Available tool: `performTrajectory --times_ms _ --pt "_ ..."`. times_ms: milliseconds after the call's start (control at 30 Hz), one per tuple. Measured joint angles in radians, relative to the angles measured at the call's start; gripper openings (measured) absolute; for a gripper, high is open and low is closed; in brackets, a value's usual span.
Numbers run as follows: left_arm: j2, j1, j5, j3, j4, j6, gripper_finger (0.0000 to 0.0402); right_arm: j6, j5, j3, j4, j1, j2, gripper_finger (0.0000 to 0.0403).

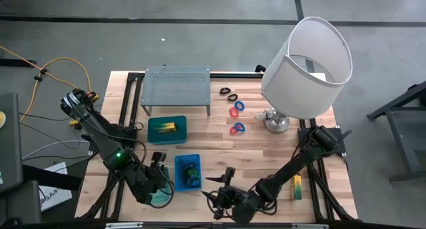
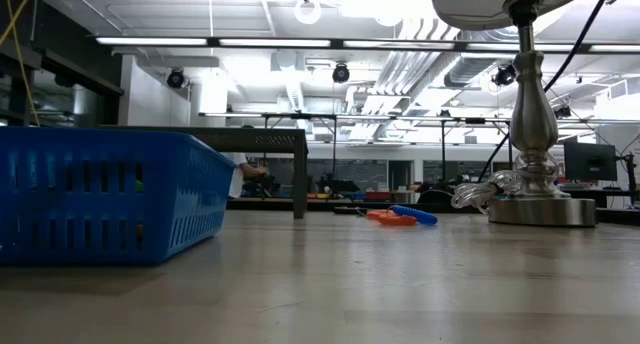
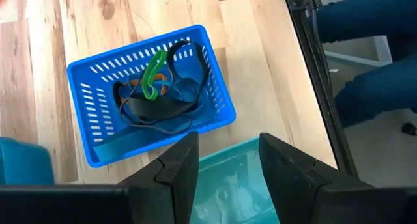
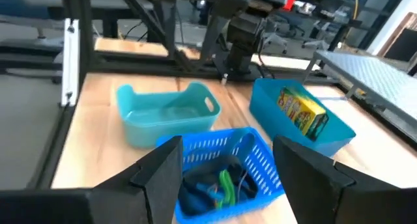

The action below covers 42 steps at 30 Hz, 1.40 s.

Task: Pick & Place Office Desk Supplies
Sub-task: Put the right crayon box into the top blue bin

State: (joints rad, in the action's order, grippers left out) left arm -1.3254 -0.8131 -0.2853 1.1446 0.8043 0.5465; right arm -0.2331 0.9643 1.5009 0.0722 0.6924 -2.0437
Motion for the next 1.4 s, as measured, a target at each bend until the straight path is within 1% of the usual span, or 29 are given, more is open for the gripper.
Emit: performTrajectory --times_ms 167,300,400,467,567,700,900,1167,1300,1400 --pt "0.000 0.000 0.001 0.000 0.000 0.000 0.0152 -0.088 0.005 0.000 -0.117 0.032 0.041 0.0226" --pt "0.000 0.000 0.001 0.000 -0.002 0.000 0.0152 -0.221 -0.045 0.000 -0.200 0.042 0.093 0.0226" --pt "0.000 0.000 0.001 0.000 -0.002 0.000 0.0152 -0.317 -0.093 0.000 -0.244 0.051 0.104 0.0226" --pt "0.000 0.000 0.001 0.000 -0.003 0.000 0.0152 -0.342 -0.144 0.000 -0.255 0.058 0.106 0.0226" --pt "0.000 0.000 0.001 0.000 -0.005 0.000 0.0152 -0.376 -0.255 0.000 -0.258 0.065 0.106 0.0226" --pt "0.000 0.000 0.001 0.000 -0.006 0.000 0.0152 -0.470 -0.400 0.000 -0.292 0.064 0.107 0.0226" --pt "0.000 0.000 0.001 0.000 -0.005 0.000 0.0152 -0.575 -0.511 0.000 -0.439 0.078 0.107 0.0226" --pt "0.000 0.000 0.001 0.000 -0.005 0.000 0.0152 -0.858 -0.518 0.000 -0.616 0.108 0.119 0.0226" --pt "0.000 0.000 0.001 0.000 -0.005 0.000 0.0152 -1.003 -0.472 0.000 -0.765 0.134 0.144 0.0226" --pt "0.000 0.000 0.001 0.000 -0.005 0.000 0.0152 -1.168 -0.451 0.000 -0.899 0.155 0.175 0.0226"
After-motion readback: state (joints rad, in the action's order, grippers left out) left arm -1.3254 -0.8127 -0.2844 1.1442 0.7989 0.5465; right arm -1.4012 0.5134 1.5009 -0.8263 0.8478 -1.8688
